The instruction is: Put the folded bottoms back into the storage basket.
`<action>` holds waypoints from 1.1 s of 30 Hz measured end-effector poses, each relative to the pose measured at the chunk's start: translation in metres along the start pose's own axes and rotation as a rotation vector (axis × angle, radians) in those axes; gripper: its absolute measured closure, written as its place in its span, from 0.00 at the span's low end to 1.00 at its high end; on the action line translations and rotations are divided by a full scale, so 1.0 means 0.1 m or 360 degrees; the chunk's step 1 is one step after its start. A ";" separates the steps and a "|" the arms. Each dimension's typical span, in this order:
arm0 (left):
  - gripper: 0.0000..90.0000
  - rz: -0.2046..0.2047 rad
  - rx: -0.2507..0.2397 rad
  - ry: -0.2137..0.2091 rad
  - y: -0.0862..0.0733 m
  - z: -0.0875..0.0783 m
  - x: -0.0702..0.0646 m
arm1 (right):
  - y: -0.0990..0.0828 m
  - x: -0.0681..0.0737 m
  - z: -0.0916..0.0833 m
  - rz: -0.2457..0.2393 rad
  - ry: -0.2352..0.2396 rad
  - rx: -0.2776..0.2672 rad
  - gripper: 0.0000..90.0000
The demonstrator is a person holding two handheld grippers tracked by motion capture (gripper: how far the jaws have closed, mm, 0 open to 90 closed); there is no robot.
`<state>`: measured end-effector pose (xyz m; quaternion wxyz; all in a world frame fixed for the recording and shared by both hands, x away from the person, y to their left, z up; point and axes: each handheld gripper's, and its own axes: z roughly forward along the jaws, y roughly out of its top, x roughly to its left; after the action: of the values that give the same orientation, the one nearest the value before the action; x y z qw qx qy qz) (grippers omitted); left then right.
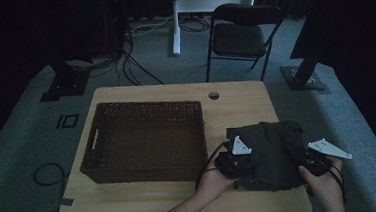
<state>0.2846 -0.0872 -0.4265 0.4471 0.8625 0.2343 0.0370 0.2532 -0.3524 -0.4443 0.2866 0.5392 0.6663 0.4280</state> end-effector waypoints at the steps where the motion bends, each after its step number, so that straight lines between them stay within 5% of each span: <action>1: 0.77 0.0003 -0.0003 0.0001 0.02 -0.02 0.01 | 0.03 0.00 -0.01 0.0007 0.0003 -0.0011 0.81; 16: 0.77 0.0039 -0.0044 0.0045 0.30 -0.42 0.23 | 0.48 0.17 -0.04 -0.0019 0.0048 -0.0104 0.81; 33: 0.77 0.0021 -0.0104 0.0098 0.31 -0.89 0.55 | 0.93 0.56 0.09 -0.0087 0.0128 -0.0163 0.81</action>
<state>0.3212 -0.0116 -0.3568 0.4673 0.8475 0.2408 0.0740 0.2905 -0.2913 -0.3620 0.2984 0.4877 0.6690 0.4749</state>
